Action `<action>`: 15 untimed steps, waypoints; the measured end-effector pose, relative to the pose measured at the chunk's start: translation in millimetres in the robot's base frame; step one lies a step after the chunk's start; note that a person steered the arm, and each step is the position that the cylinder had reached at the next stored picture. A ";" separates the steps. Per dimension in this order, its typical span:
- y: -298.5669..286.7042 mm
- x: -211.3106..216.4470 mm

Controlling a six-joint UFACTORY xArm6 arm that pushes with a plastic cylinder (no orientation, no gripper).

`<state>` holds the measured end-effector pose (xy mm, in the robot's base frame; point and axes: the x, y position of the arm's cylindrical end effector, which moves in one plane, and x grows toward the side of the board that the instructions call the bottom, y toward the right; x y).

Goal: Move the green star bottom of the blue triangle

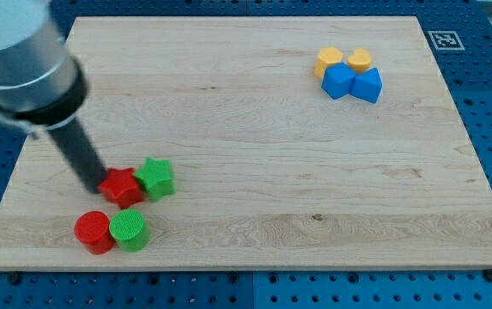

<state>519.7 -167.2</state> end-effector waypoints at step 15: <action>267.2 -9.8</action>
<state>509.9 100.0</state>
